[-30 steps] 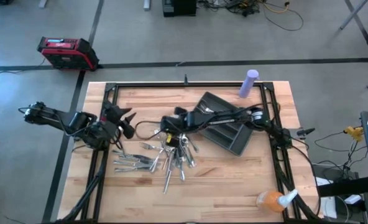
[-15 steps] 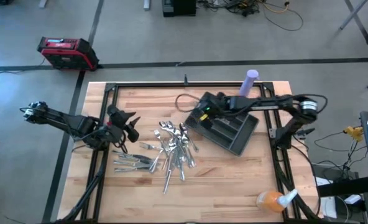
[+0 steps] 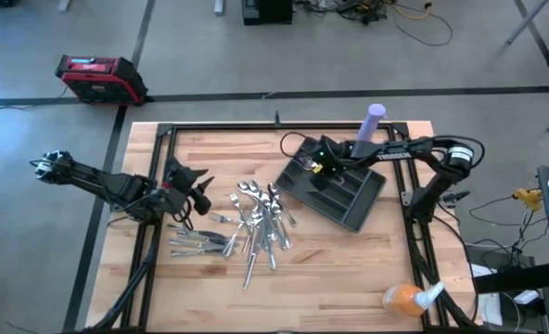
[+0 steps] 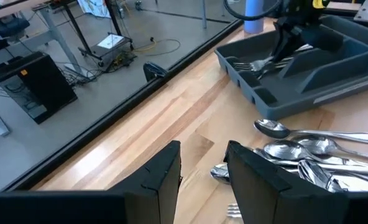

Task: Sort silverware
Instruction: Put the fork into the top middle left compartment of the silverware tray

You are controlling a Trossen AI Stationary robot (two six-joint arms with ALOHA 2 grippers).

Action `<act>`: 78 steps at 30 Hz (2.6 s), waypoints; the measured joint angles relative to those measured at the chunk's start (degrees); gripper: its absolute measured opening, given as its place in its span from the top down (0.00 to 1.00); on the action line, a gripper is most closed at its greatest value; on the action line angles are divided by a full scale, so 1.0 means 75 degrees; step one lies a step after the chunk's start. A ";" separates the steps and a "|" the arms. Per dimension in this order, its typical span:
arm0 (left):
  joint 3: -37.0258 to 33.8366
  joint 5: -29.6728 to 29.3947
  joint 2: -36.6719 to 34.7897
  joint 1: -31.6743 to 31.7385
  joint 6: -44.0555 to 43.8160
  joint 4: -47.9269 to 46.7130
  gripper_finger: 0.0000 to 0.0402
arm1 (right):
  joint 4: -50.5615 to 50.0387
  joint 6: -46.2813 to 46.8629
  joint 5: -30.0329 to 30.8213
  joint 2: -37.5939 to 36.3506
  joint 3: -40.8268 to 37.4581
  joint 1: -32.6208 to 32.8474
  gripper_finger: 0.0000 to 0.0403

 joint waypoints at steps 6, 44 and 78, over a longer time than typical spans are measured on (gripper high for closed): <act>0.0000 -0.0001 -0.0009 -0.0001 0.0000 0.0032 0.70 | 0.0204 -0.0307 0.0026 0.0247 0.0020 -0.0003 0.96; 0.0201 0.0847 0.0168 0.0210 0.0234 0.0772 0.70 | 0.3726 -0.1899 0.0666 0.3286 0.3859 0.3945 0.66; -0.0119 -0.0408 -0.2017 0.0196 0.1299 0.1364 0.70 | 0.3189 -0.2127 -0.0269 0.5738 0.6514 0.3909 0.99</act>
